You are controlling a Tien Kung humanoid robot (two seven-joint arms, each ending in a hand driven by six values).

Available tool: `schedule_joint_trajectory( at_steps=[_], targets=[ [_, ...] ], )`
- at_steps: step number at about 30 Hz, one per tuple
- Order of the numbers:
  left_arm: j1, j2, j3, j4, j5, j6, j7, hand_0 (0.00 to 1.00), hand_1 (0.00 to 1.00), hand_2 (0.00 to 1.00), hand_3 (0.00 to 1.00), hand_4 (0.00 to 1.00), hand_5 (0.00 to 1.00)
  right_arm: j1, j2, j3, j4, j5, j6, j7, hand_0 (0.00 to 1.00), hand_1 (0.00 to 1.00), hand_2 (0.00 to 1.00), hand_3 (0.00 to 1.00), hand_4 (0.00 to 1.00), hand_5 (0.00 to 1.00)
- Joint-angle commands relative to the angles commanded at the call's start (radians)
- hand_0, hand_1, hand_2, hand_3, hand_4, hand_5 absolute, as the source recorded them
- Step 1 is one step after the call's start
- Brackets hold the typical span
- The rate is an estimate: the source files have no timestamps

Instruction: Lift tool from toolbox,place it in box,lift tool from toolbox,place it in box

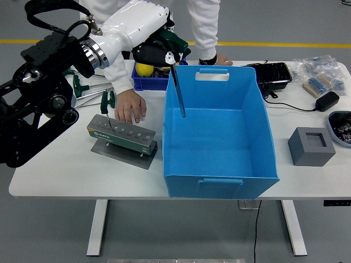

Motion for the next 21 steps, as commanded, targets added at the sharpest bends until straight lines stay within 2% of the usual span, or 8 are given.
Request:
schedule_joint_trajectory(
  at_steps=[4,8,14,17,21],
  targets=[
    [-0.01,-0.047,0.064,-0.018,-0.023,0.047,-0.031,0.105,0.002,0.018,0.049,0.679,0.59,0.001,-0.001,0.002,0.001,-0.006,0.0,-0.001,0.677,0.639,0.715,0.556,0.787,0.717],
    [-0.013,-0.094,0.144,-0.006,-0.052,0.103,-0.078,0.105,0.002,0.018,0.048,0.679,0.588,0.002,-0.001,0.0,0.001,-0.001,0.0,0.001,0.677,0.639,0.715,0.557,0.787,0.717],
    [-0.015,-0.155,0.256,0.073,-0.078,0.155,-0.139,0.107,0.002,0.019,0.049,0.676,0.58,0.005,-0.002,0.001,0.002,-0.003,0.0,0.0,0.677,0.639,0.715,0.557,0.787,0.717],
    [-0.016,-0.177,0.286,0.128,-0.075,0.163,-0.154,0.107,0.002,0.019,0.049,0.676,0.58,0.007,-0.003,0.003,0.003,-0.009,0.0,-0.002,0.677,0.639,0.715,0.557,0.787,0.717],
    [-0.015,-0.192,0.303,0.178,-0.067,0.176,-0.165,0.125,0.002,0.036,0.065,0.682,0.576,0.007,-0.004,0.004,0.003,-0.012,0.0,-0.002,0.678,0.639,0.715,0.557,0.787,0.717]
  ],
)
